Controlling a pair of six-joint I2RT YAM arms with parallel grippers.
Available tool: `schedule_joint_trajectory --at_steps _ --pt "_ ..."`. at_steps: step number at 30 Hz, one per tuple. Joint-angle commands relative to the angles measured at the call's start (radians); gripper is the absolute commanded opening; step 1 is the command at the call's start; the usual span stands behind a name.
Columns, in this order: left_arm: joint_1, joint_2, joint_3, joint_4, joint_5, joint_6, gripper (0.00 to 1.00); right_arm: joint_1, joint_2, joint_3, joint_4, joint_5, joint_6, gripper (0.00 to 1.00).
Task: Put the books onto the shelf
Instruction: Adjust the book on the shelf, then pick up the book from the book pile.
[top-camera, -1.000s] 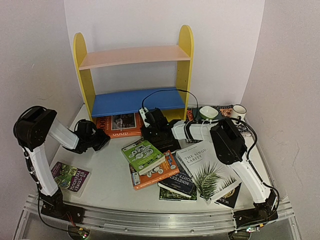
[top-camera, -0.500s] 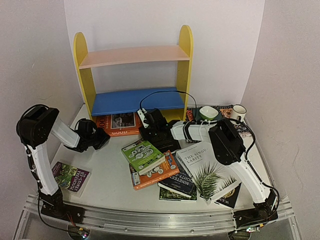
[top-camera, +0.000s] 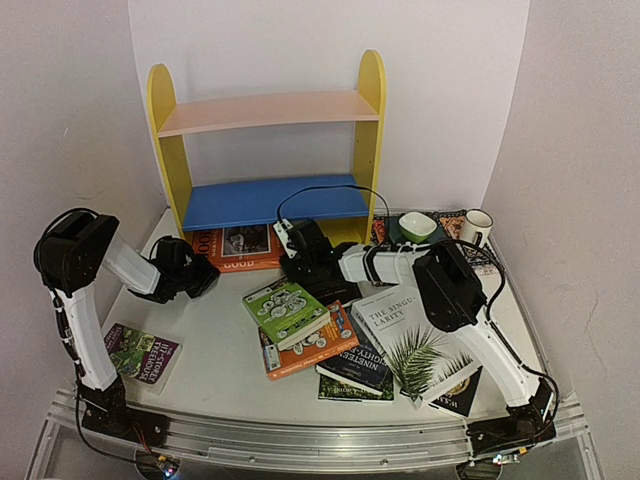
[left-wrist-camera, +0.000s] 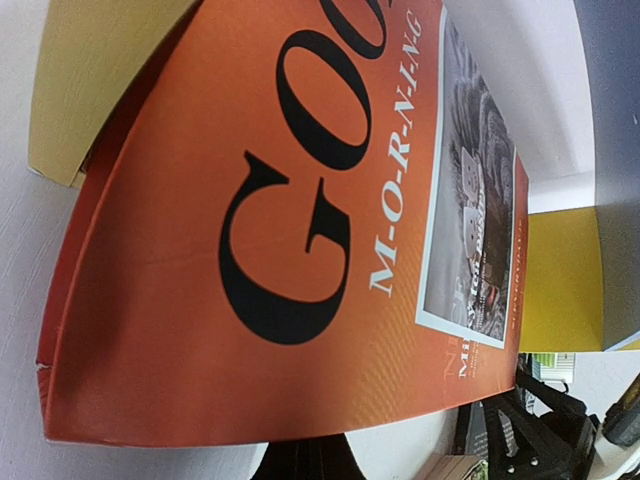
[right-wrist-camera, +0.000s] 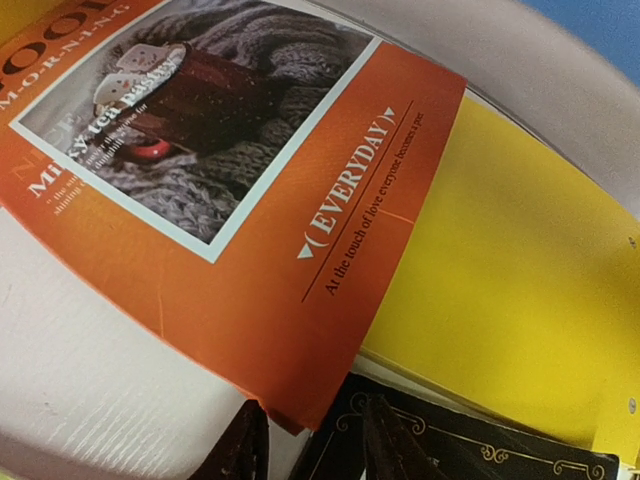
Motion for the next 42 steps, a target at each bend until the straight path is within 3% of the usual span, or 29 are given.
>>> schedule_joint_trajectory --at_steps 1,26,42 --pt "0.017 -0.001 0.038 0.109 -0.009 -0.022 0.0 0.006 0.035 0.069 0.001 0.039 -0.035 0.32" --pt "0.023 0.042 0.097 0.159 -0.103 0.012 0.0 0.013 0.099 0.145 0.065 0.073 -0.046 0.29" --pt "0.02 0.063 0.143 0.166 -0.058 -0.021 0.0 0.014 0.114 0.156 0.096 0.121 -0.039 0.31"
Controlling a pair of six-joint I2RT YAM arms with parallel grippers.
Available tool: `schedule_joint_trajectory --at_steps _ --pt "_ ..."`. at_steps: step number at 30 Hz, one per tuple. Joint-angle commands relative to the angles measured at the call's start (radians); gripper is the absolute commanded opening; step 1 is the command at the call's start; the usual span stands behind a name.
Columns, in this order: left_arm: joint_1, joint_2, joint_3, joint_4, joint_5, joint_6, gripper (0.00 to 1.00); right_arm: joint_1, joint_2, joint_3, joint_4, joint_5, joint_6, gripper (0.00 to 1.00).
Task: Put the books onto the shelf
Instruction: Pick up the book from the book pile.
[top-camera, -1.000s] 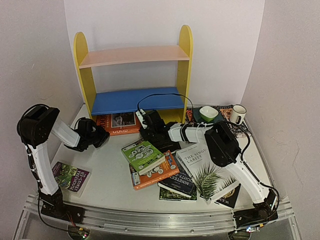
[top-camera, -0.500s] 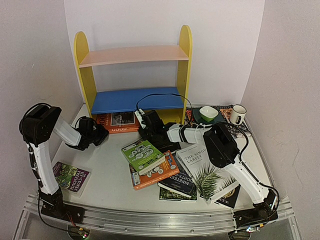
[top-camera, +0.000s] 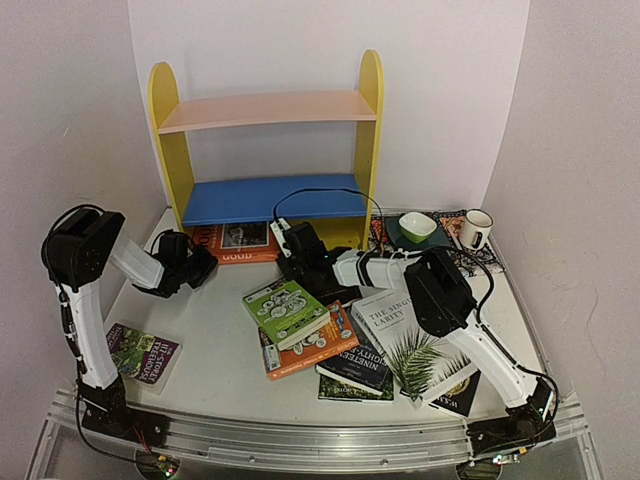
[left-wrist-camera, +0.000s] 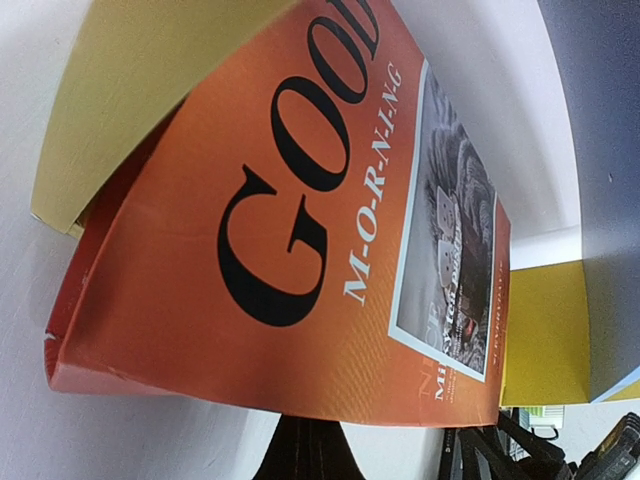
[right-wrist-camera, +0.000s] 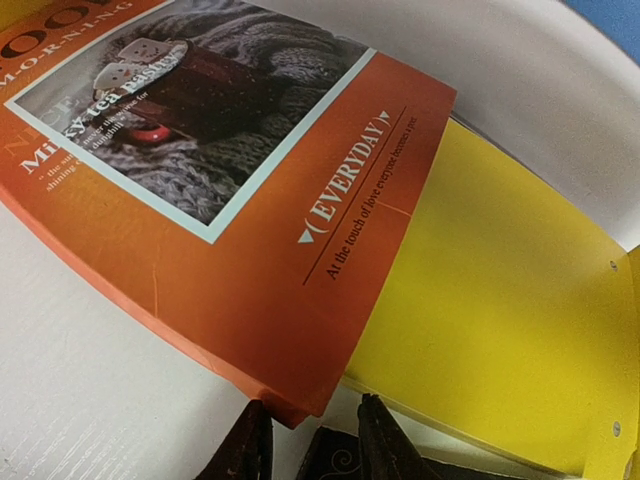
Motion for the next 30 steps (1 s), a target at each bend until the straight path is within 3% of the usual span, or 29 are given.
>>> schedule_joint_trajectory --at_steps 1,9,20,27,30 --pt "0.01 -0.002 0.063 0.107 0.007 0.004 0.0 0.008 0.014 0.039 0.049 0.03 0.008 0.31" --pt "0.012 -0.044 0.013 0.13 -0.01 -0.067 0.0 0.008 -0.015 -0.005 0.08 0.019 0.021 0.36" --pt "0.022 -0.164 -0.174 0.184 0.062 -0.207 0.01 0.013 -0.235 -0.27 0.147 -0.028 0.051 0.49" --pt "0.027 -0.307 -0.27 0.185 0.092 -0.139 0.13 0.016 -0.435 -0.511 0.162 -0.038 0.102 0.52" --pt "0.026 -0.355 -0.301 0.179 0.125 -0.069 0.31 0.015 -0.541 -0.616 0.128 -0.015 0.129 0.56"
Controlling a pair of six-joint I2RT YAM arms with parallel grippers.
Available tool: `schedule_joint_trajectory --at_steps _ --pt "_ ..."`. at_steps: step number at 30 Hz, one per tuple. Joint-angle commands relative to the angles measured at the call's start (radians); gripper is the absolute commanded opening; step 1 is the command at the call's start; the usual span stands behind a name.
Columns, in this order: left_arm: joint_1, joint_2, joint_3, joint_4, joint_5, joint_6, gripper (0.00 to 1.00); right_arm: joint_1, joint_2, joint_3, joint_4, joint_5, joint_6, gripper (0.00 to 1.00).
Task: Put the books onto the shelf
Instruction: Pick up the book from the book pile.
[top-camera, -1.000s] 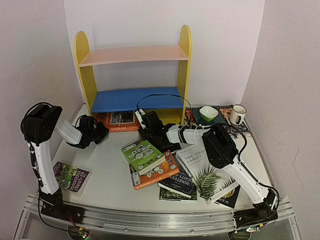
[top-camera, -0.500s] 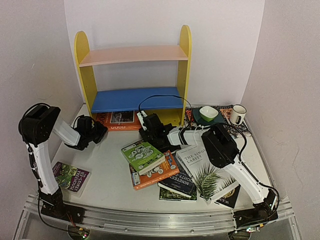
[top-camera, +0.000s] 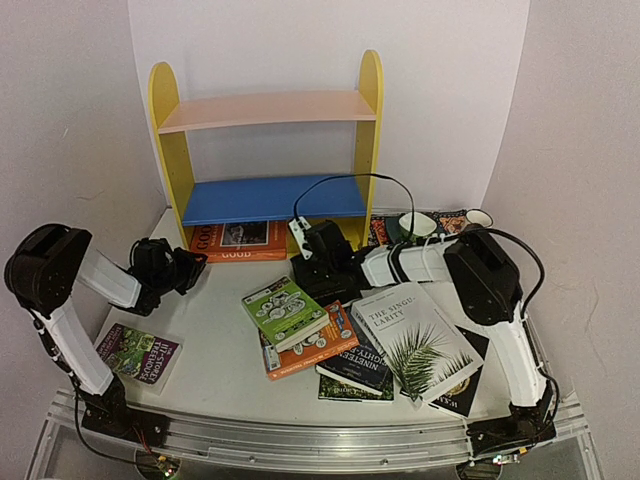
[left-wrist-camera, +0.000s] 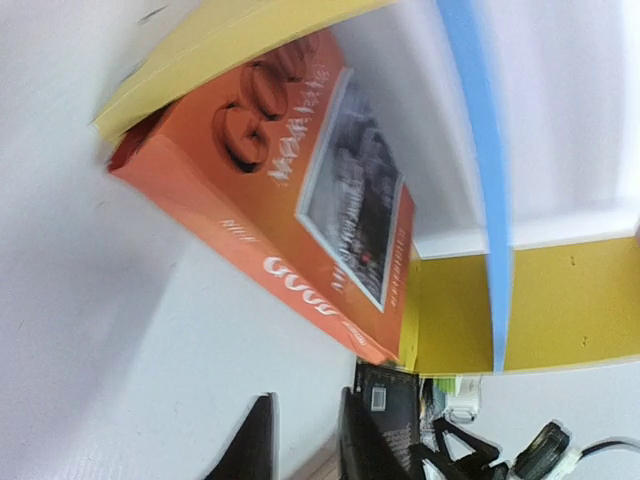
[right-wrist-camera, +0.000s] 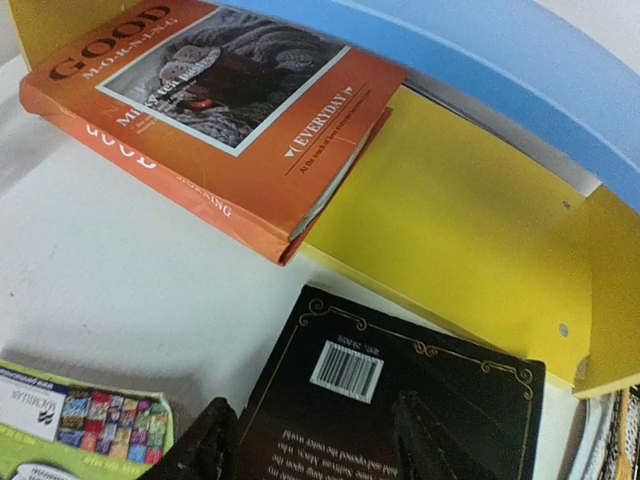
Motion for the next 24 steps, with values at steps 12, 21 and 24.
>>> schedule_joint_trajectory --at_steps 12,21,24 --pt "0.042 -0.196 -0.15 0.017 0.275 0.021 1.0 0.003 -0.644 -0.428 -0.548 0.148 0.322 0.87" --pt "0.026 -0.287 -0.124 -0.106 0.362 0.128 1.0 -0.011 -0.916 -0.594 -0.895 0.126 0.657 0.97" --pt "-0.055 -0.355 -0.055 -0.299 0.31 0.234 1.0 -0.015 -0.989 -0.668 -0.958 0.089 0.809 0.98"
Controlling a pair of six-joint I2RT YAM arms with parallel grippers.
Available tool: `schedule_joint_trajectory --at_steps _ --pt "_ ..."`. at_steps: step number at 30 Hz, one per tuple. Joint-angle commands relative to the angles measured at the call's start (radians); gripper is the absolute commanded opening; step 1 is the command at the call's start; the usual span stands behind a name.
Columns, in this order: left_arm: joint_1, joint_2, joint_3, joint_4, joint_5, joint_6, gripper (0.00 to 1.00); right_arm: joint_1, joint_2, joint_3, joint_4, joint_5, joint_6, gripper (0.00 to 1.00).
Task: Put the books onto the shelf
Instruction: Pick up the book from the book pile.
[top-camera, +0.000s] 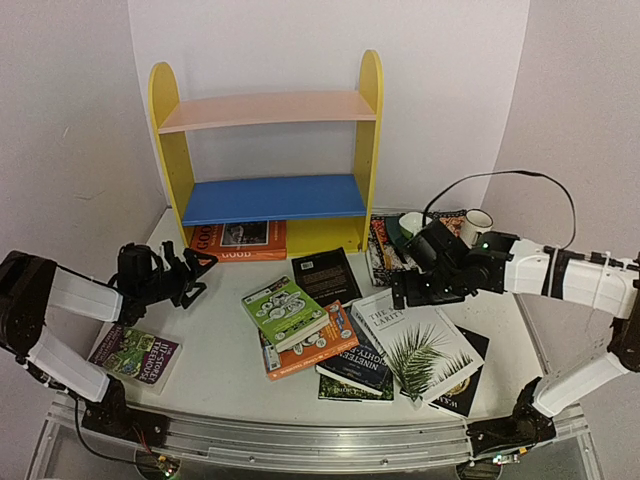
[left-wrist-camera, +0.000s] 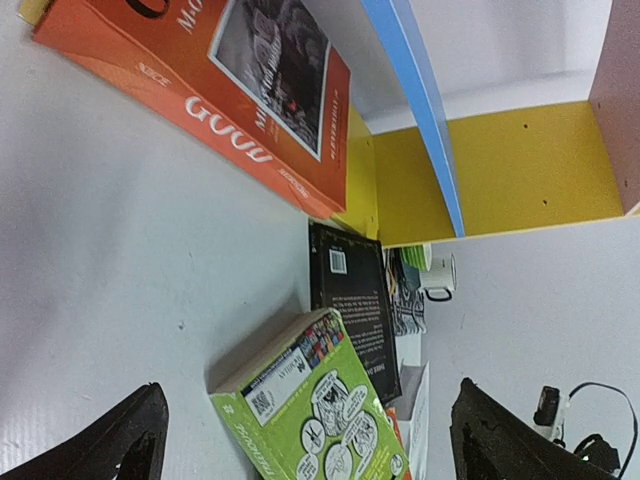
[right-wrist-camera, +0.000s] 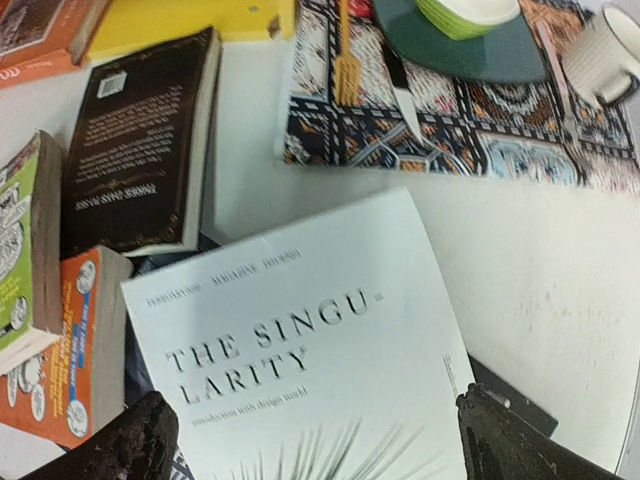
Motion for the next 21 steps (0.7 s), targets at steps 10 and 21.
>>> schedule_joint_trajectory --at_steps 10,21 --pt "-0.336 -0.095 0.327 -0.4 -0.054 0.409 0.97 -0.022 -0.308 -0.321 -0.274 -0.079 0.602 0.83" --pt "-0.56 0.193 0.646 -0.422 -0.011 0.527 0.94 -0.024 -0.519 -0.526 -0.279 -0.091 0.8 0.84"
